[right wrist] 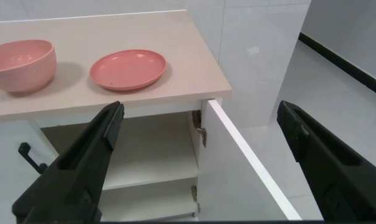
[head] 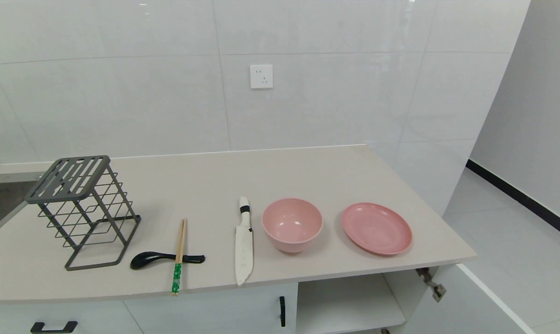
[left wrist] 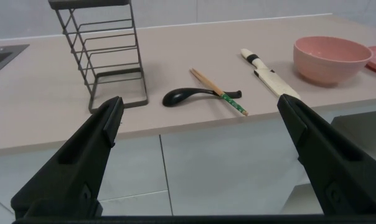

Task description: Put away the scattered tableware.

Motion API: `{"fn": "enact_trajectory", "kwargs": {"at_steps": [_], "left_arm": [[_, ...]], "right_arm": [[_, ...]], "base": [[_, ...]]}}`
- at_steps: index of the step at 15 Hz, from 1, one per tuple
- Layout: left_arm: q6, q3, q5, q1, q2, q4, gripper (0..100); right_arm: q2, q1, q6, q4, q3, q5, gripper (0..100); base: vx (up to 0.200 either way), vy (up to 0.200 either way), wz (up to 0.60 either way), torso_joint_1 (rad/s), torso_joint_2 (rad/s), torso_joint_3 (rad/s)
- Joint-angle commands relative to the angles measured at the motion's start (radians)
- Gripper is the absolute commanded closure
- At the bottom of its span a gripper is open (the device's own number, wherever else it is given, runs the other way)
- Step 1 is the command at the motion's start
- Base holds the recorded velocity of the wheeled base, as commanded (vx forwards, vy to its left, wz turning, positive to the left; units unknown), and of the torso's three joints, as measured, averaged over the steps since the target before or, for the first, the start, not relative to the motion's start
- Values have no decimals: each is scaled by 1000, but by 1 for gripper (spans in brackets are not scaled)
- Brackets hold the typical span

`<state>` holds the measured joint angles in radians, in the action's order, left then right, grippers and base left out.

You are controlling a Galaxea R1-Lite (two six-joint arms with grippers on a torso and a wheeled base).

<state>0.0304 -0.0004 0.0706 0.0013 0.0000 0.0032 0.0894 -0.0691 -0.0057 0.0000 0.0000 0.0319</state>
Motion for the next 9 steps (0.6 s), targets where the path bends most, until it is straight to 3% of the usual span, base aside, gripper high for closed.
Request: {"fn": "enact_trajectory", "kwargs": {"at_steps": [1,9], "left_arm": [[0,0,0,0,2,0,0],[-4,0,-2,0,2,0,0]], "right_arm": [[0,0,0,0,0,0,0],[0,0,1,0,0,0,0]], "base": [[0,-200,0,-7,-2,2],[0,0,0,0,0,0]]}}
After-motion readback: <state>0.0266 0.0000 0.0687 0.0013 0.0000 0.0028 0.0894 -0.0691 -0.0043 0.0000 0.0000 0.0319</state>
